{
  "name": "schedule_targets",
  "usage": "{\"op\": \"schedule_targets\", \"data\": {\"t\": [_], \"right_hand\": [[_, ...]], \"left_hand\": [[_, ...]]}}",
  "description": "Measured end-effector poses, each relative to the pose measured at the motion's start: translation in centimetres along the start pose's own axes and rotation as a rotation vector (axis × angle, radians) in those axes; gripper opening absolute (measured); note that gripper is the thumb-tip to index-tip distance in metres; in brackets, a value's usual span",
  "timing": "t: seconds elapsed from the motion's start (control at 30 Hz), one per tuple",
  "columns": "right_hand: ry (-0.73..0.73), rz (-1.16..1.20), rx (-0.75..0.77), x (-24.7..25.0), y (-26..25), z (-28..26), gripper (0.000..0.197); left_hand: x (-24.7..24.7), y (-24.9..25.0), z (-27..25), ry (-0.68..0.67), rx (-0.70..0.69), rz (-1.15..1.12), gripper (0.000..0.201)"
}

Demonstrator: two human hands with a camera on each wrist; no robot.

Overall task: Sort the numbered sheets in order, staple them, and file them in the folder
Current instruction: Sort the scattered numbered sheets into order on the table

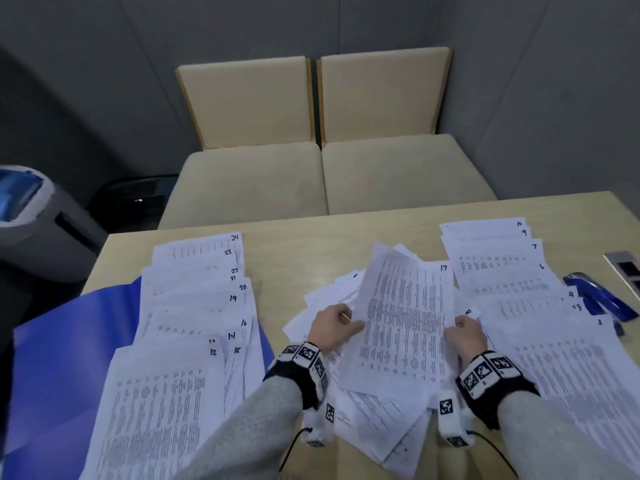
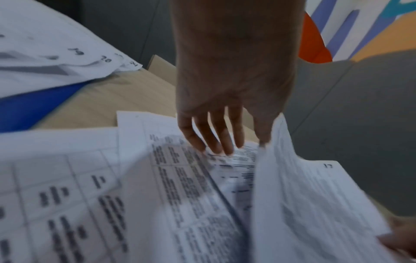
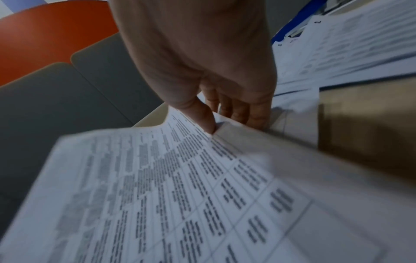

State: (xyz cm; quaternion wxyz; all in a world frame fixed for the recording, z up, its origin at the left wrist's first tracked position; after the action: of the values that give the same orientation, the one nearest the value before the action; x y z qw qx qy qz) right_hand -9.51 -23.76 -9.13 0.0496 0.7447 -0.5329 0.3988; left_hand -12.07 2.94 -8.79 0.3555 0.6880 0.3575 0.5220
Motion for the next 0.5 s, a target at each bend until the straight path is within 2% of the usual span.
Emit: {"op": "schedule_targets", "data": {"t": [0.03, 0.1, 0.17, 0.27, 0.4, 0.5], "right_hand": [[-0.003, -0.035, 0.001, 0.4, 0.2, 0.4, 0.017], [-0.014, -0.119, -0.016, 1.2, 0.9, 1.5, 0.039], [-0.018, -0.207, -0.038, 2.2, 1.5, 2.1, 0.046], [-0.013, -0.339, -0.047, 3.5, 2.0, 2.4, 0.047], [-0.034, -0.456, -0.029, 4.4, 2.4, 2.7, 0.052], [-0.072, -0.502, 0.005, 4.3, 2.5, 2.7, 0.044]], "left_hand": [[0.5, -0.5, 0.2, 0.071, -0.005, 0.093, 0.024], [1.8, -1.6, 0.3, 0.167, 0.003, 0.333, 0.031], [2.4, -2.7, 0.4, 0.117, 0.035, 0.51, 0.048], [2.3, -3.5, 0.4, -0.003, 0.087, 0.695, 0.072], [1.6, -3.5, 1.0, -0.002, 0.145, 0.757, 0.08], [2.0, -3.0, 1.8, -0.003, 0.207, 0.727, 0.081]]}}
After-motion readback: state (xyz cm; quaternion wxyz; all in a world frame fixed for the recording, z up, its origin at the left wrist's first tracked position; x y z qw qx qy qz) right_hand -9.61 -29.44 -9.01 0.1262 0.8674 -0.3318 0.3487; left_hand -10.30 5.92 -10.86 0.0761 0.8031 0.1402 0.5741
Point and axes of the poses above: each hand's wrist, its own z-axis towards the middle knuckle, its own x-axis out of the back of the hand, y = z × x, the point moved 3 cm from there along z, towards the middle knuckle, and after that the axes turned 15 degrees about -x, right-handed, at the moved point
